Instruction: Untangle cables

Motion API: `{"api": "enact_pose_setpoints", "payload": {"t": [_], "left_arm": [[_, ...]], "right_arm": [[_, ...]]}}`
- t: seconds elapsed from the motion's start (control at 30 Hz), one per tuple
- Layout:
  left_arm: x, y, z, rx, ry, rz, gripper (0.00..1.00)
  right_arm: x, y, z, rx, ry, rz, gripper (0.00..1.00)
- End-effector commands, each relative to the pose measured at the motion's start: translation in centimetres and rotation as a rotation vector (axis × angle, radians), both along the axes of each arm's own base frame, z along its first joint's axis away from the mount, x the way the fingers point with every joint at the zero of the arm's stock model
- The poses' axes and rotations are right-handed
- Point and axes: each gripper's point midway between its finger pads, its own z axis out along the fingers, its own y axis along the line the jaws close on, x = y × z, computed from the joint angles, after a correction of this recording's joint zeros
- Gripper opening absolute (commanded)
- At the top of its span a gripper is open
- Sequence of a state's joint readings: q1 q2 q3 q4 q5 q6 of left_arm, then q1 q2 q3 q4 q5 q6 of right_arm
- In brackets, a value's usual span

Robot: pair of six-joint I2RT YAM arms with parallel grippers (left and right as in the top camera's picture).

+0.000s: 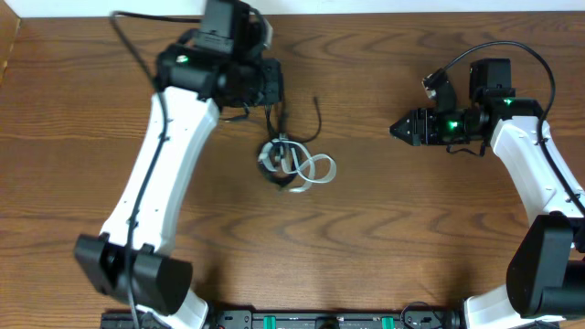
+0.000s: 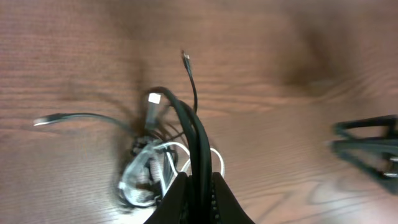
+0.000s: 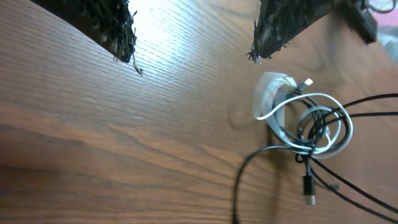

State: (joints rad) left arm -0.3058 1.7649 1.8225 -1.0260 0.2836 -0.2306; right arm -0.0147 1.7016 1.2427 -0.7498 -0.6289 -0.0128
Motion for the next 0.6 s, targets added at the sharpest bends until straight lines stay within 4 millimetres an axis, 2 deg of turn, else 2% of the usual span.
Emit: {"api": "enact_pose_setpoints", "payload": {"t": [0.0,0.1,0.27,0.37,0.4,0.43,0.5,0.57], "left_arm": [[-0.1,0.0,-0.6,0.127,-0.032,-0.034,0.07],[-0.8,-2.0,-2.4,0.14,0.018,-0.089,0.07],[-2.7,-6.6,-5.9,0.127,0.113,-0.209,0.09],[-3.8,-8.7,-7.8,0.127,0.166,-0.264,0.53],[-4.1,-9.2,-8.5,0.135,0.178,-0.278,0.75],[-4.2,-9.5,-8.8,0.138,0.184,-0.286,0.88],[-4.2,-9.6,-8.8,0.139,0.181,-0.289,0.91],[-3.8,-9.3,-7.9,0.135,0.153,-0.292,0.91]], "right_arm": [[0.2,-0.6,-0.7,-0.034,0.023,-0.03,0.61],[0.3,-1.0,-0.9,-0.053,0.024,-0.042,0.6],[0.8,-3.5,-1.1,-0.103,0.025,-0.11,0.61],[1.1,-5.9,-0.6,-0.095,0.037,-0.185,0.61],[1.1,-6.6,-0.3,-0.09,0.041,-0.207,0.61],[1.2,-7.4,-0.1,-0.084,0.046,-0.228,0.61],[1.2,-8.6,0.4,-0.065,0.051,-0.259,0.61],[1.2,-9.2,0.7,-0.041,0.053,-0.276,0.61]]}}
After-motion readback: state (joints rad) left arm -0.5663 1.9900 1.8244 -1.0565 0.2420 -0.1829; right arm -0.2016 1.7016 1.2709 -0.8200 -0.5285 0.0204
